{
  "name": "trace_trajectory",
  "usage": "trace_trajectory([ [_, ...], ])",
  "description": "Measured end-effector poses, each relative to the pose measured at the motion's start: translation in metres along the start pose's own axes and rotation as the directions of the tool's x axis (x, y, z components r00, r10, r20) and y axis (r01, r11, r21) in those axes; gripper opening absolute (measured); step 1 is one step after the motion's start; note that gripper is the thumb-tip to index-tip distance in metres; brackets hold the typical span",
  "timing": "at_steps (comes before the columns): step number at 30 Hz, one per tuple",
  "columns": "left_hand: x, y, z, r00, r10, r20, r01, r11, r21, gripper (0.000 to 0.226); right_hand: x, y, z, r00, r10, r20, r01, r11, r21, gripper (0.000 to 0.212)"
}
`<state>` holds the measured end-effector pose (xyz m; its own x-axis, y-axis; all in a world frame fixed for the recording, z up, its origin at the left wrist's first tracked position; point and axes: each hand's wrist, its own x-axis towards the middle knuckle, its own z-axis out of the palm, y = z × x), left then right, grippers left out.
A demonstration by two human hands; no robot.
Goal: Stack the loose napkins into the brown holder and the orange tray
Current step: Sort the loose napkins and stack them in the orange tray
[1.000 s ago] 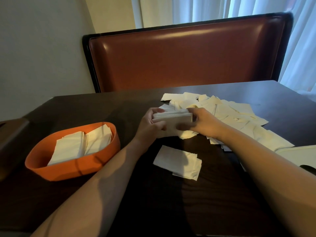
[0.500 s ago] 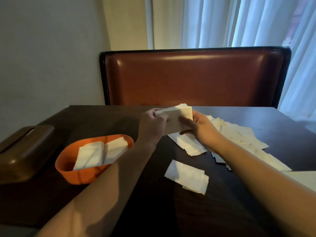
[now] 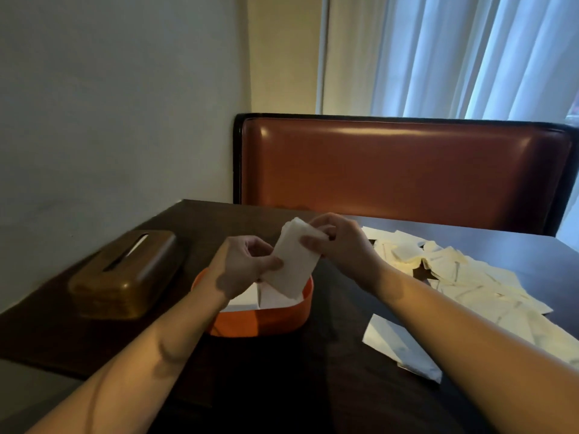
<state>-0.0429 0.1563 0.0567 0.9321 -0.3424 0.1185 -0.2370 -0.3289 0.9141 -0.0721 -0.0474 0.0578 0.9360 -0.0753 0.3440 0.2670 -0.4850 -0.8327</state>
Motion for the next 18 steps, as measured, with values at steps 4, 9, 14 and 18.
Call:
trace_trajectory([
  [4,-0.006,-0.011,-0.008,0.995,-0.097,0.015,0.098,0.994,-0.043,0.035,0.008,0.002,0.023,0.999,0.04,0.025,-0.038,0.995,-0.093,0.03],
  [9,-0.016,-0.016,-0.013,0.977,-0.203,0.065,0.181,0.952,0.248,0.05,0.008,0.003,0.036,0.995,0.016,0.095,0.012,0.959,-0.284,0.035],
  [14,-0.015,-0.019,-0.016,0.993,-0.079,0.091,0.026,0.877,0.479,0.058,0.001,0.003,0.04,0.931,-0.241,0.274,0.361,0.717,-0.596,0.029],
  [18,-0.01,-0.02,-0.009,0.964,-0.076,0.253,-0.054,0.88,0.472,0.049,-0.001,0.003,0.038,0.878,-0.147,0.455,0.426,0.672,-0.606,0.015],
])
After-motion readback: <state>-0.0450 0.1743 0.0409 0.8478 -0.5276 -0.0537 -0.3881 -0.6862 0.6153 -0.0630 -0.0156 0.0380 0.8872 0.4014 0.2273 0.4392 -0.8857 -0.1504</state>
